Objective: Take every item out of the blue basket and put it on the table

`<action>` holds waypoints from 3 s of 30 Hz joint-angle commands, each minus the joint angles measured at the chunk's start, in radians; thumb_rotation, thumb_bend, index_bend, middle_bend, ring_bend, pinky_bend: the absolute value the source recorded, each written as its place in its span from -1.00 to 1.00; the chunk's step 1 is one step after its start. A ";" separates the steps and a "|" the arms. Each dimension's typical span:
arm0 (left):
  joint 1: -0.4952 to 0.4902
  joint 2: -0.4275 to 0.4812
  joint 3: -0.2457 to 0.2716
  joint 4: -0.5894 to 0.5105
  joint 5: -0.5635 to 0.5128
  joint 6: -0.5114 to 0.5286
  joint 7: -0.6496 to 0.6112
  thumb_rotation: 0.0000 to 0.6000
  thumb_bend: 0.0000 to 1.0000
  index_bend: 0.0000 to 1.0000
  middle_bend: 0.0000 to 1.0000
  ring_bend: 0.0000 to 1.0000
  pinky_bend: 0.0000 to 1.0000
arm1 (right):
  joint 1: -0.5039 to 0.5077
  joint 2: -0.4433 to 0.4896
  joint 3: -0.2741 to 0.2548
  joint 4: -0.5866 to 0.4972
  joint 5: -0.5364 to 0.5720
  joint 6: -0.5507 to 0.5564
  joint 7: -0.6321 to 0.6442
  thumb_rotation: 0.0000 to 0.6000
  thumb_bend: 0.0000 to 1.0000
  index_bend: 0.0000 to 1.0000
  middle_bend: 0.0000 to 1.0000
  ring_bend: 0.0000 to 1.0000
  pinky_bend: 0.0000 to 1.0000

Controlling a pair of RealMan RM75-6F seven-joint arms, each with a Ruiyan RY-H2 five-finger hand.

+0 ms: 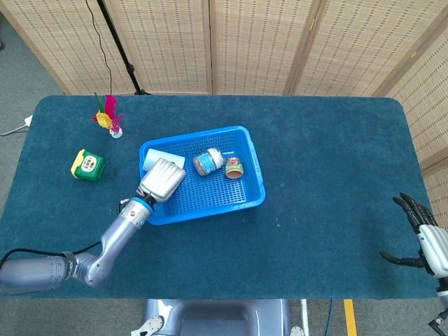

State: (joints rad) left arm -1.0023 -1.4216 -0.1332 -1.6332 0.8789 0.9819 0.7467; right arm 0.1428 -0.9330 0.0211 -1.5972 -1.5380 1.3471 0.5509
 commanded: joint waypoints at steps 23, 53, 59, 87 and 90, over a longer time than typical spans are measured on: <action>0.264 0.245 0.123 -0.030 0.213 0.155 -0.279 1.00 0.45 0.74 0.19 0.15 0.39 | -0.014 0.018 -0.018 -0.032 -0.057 0.046 0.007 1.00 -1.00 -1.00 -1.00 -1.00 -1.00; 0.399 0.287 0.079 0.046 0.515 0.203 -0.815 1.00 -1.00 -1.00 -1.00 -1.00 -0.81 | -0.016 0.026 -0.026 -0.045 -0.063 0.058 0.006 1.00 -1.00 -1.00 -1.00 -1.00 -1.00; 0.342 0.267 0.028 -0.009 0.474 0.131 -0.737 1.00 -1.00 -1.00 -1.00 -1.00 -0.81 | -0.013 0.025 -0.027 -0.043 -0.064 0.052 0.010 1.00 -1.00 -1.00 -1.00 -1.00 -1.00; -0.082 -0.334 -0.161 0.501 -0.051 -0.239 -0.403 1.00 -0.94 -1.00 -1.00 -1.00 -0.73 | 0.018 0.011 0.007 0.026 0.054 -0.050 0.071 1.00 -1.00 -1.00 -1.00 -1.00 -1.00; -0.090 -0.361 -0.158 0.534 -0.052 -0.244 -0.407 1.00 -0.94 -1.00 -1.00 -1.00 -0.73 | 0.019 0.010 0.009 0.029 0.057 -0.054 0.076 1.00 -1.00 -1.00 -1.00 -1.00 -1.00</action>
State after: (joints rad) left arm -1.0828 -1.7667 -0.2926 -1.1155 0.8330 0.7456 0.3377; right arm 0.1613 -0.9224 0.0299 -1.5684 -1.4811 1.2930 0.6264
